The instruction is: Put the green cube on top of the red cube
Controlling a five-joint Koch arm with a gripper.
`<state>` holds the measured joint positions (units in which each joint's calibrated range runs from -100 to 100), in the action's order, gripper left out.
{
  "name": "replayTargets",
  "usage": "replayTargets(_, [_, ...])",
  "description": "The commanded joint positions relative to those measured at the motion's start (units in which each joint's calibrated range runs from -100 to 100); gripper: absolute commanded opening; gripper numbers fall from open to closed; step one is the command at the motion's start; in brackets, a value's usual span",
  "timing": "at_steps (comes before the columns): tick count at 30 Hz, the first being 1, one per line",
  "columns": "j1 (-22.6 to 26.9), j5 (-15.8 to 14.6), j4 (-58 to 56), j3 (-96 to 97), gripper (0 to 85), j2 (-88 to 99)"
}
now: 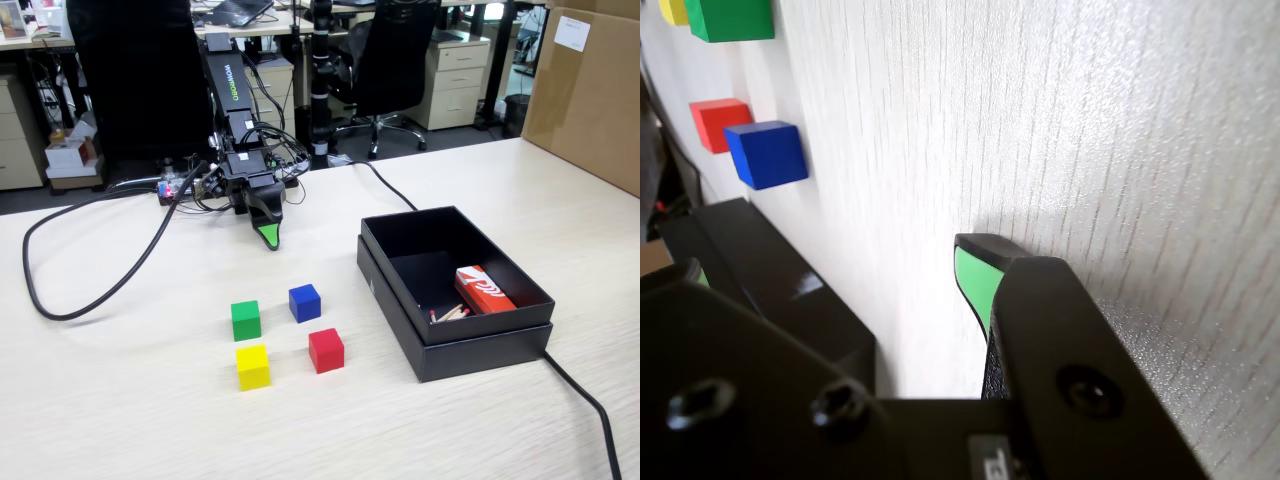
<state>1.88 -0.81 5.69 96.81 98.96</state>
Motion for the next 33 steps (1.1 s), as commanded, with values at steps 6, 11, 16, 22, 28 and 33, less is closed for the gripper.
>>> replayTargets(6, [0.0,0.1,-2.5,0.5,48.8,-0.6])
replayTargets(11, [0.0,0.1,-2.5,0.5,48.8,-0.6])
replayTargets(16, [-0.1,0.0,-2.5,0.5,48.8,-0.6])
replayTargets(22, [0.0,0.1,-2.5,0.4,48.5,-0.6])
replayTargets(28, [-0.2,0.2,-4.3,-0.8,48.5,-0.7])
replayTargets(33, [-1.5,0.1,-17.2,-9.5,48.8,-0.6])
